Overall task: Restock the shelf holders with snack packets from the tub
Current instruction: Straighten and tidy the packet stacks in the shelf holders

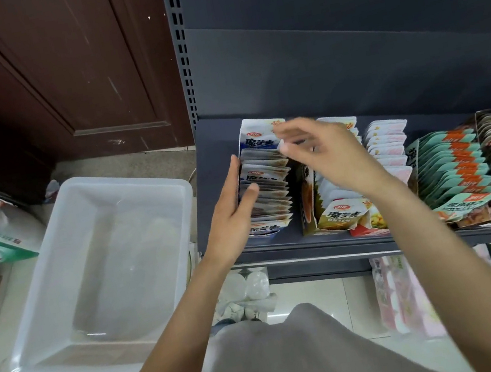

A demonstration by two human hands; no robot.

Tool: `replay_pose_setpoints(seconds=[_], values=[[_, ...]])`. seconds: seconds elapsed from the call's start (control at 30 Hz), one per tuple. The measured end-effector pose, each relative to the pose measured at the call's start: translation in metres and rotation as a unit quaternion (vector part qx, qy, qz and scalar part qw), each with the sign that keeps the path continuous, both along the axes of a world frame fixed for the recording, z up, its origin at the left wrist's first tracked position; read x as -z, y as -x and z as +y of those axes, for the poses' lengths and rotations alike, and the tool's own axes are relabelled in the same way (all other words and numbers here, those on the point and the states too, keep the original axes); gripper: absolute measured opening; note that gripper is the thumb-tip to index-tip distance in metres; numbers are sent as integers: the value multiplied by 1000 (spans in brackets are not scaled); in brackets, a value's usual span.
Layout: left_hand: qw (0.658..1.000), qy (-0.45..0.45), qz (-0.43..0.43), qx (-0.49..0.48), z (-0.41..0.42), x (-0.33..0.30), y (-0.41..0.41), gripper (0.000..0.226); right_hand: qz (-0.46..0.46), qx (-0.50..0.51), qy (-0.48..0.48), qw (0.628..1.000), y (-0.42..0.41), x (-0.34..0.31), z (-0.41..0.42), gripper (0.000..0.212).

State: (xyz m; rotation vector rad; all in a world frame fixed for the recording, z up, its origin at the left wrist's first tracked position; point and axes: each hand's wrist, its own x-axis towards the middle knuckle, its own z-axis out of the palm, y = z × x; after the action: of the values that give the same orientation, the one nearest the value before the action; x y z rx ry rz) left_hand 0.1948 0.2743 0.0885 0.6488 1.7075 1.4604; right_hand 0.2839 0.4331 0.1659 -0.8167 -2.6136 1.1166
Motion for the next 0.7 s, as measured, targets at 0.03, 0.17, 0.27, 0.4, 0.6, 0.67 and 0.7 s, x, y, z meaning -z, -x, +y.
replay_pose_setpoints(seconds=[0.03,0.17,0.27,0.4,0.6,0.67,0.7], values=[[999,-13,-31,-12,0,0,2,54,48,59,51,996,-11,5,-10,31],[999,3,-26,-41,-1,4,-1,47,98,190,218,952,-26,38,-59,38],[991,-7,35,-125,-11,7,-4,33,91,181,178,963,-26,52,-71,41],[988,-19,138,-62,-15,8,25,30,102,189,140,967,-22,52,-61,33],[928,8,363,83,0,8,58,22,78,153,154,973,-21,56,-58,38],[891,14,437,120,6,8,61,16,44,145,107,983,-18,56,-54,38],[879,15,460,124,8,7,61,13,25,144,61,987,-16,56,-52,35]])
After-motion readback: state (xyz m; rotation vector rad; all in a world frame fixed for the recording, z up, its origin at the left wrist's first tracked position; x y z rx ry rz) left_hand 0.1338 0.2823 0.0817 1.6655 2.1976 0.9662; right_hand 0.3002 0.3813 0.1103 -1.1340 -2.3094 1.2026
